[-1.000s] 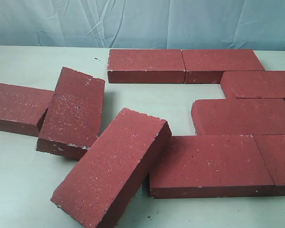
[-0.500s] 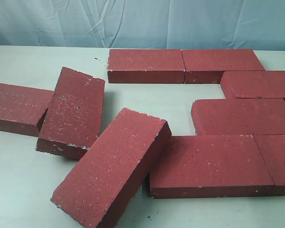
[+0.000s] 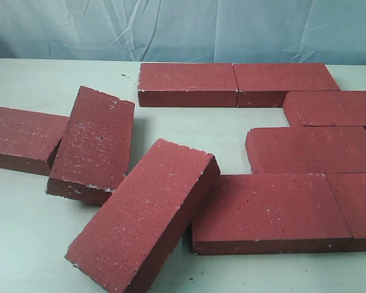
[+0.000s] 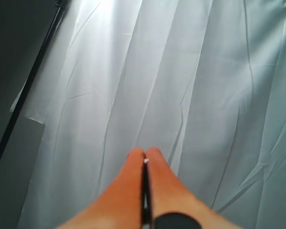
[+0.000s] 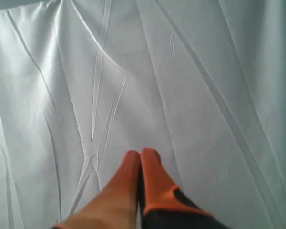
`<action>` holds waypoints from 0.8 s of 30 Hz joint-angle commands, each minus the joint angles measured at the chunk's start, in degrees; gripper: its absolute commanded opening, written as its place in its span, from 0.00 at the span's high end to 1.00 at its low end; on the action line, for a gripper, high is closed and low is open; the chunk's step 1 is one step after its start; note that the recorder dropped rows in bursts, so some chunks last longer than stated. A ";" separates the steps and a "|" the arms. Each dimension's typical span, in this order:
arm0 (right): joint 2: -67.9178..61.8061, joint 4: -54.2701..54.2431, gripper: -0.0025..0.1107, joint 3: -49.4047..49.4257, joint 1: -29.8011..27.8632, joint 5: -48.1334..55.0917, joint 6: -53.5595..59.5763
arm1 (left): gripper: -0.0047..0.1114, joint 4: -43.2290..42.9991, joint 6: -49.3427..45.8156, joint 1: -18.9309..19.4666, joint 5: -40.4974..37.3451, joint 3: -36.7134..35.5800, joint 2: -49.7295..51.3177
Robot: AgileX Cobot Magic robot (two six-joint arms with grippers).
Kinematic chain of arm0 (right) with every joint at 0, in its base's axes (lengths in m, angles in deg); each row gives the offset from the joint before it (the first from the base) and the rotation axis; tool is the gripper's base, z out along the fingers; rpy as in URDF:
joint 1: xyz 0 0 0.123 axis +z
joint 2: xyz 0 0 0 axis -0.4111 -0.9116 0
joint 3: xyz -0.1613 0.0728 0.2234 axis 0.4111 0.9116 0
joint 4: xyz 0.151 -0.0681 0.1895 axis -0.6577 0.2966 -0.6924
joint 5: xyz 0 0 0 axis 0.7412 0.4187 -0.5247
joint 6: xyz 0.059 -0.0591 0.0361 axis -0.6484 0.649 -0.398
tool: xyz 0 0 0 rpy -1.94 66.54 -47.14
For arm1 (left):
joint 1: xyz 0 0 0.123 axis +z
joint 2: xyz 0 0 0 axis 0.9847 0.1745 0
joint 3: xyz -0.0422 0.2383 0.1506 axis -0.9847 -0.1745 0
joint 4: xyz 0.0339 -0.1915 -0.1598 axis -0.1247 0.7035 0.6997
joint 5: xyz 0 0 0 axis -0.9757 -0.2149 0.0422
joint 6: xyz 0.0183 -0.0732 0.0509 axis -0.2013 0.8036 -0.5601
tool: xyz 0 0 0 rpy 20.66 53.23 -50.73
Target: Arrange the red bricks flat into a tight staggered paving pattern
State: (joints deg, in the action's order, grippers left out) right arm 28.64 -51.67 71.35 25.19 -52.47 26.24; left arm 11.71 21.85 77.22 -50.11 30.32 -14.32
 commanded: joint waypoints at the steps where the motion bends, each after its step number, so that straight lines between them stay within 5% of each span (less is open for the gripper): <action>1: -8.10 6.14 0.99 -5.05 -0.29 0.33 0.14 | 0.96 -4.70 -0.28 0.30 0.06 5.36 8.63; 19: -42.84 20.40 0.99 -23.99 0.68 20.10 0.24 | 0.96 -26.06 -0.28 0.30 -26.68 29.72 49.92; 24: -54.30 22.68 0.99 -32.17 5.42 36.17 0.24 | 0.96 -27.39 -0.28 0.30 -31.73 34.86 60.64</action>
State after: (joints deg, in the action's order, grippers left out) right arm -20.74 -30.03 42.85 28.48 -24.50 26.24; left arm -14.85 21.54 77.22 -78.98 62.51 40.94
